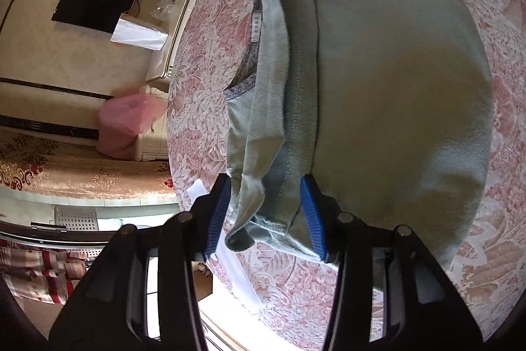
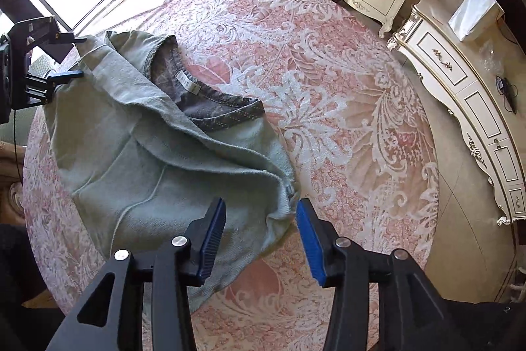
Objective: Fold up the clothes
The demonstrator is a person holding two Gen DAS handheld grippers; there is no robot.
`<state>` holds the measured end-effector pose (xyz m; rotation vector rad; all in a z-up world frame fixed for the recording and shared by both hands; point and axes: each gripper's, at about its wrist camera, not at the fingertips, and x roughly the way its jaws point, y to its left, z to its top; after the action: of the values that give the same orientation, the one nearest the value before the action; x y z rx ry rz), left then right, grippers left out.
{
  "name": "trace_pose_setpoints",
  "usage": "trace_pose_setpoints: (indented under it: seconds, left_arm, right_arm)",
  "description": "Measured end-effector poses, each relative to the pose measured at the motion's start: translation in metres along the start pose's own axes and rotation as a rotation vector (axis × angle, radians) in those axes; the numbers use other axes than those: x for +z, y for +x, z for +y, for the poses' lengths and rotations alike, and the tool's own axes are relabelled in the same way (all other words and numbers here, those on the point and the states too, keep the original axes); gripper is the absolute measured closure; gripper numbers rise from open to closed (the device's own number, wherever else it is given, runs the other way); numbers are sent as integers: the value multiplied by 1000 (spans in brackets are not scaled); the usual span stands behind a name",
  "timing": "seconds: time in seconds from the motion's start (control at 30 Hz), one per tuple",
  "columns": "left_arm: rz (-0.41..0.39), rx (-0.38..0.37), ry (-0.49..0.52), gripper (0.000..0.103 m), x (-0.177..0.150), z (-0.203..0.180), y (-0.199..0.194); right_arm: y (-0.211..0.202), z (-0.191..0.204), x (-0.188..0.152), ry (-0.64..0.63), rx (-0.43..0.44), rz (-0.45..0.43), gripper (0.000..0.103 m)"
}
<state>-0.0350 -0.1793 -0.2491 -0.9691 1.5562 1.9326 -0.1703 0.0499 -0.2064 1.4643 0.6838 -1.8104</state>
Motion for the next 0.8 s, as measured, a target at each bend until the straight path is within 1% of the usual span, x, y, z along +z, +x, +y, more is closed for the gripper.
trace_pose_setpoints:
  seconds: [0.07, 0.13, 0.2, 0.23, 0.27, 0.33, 0.4, 0.53, 0.63, 0.8]
  left_arm:
    - [12, -11, 10, 55, 1, 0, 1]
    - [-13, -24, 23, 54, 1, 1, -8]
    - [-32, -36, 59, 45, 0, 0, -14]
    - [-30, -26, 77, 40, -1, -1, -13]
    - [-22, -19, 91, 38, -2, -2, -11]
    - [29, -30, 98, 36, -5, -1, 2]
    - [53, -44, 90, 36, -5, 2, 10]
    - [51, -67, 71, 35, -4, 6, 17]
    - [50, -102, 26, 34, -5, 14, 21]
    - [48, -173, -146, 34, -12, 43, 31]
  right_arm:
    - [-6, 0, -3, 18, 5, -20, 57]
    - [-14, -1, -7, 32, 5, -39, 57]
    - [-17, 1, -10, 42, 4, -55, 57]
    - [-19, 1, -10, 46, 4, -66, 57]
    - [-21, 2, -11, 56, 8, -76, 57]
    - [-27, 3, -13, 76, 14, -97, 57]
    - [-34, 6, -13, 90, 18, -124, 57]
    - [-42, 15, -14, 91, 31, -147, 57]
    - [-44, 22, -17, 82, 35, -140, 57]
    - [-41, 28, -22, 79, 35, -127, 57]
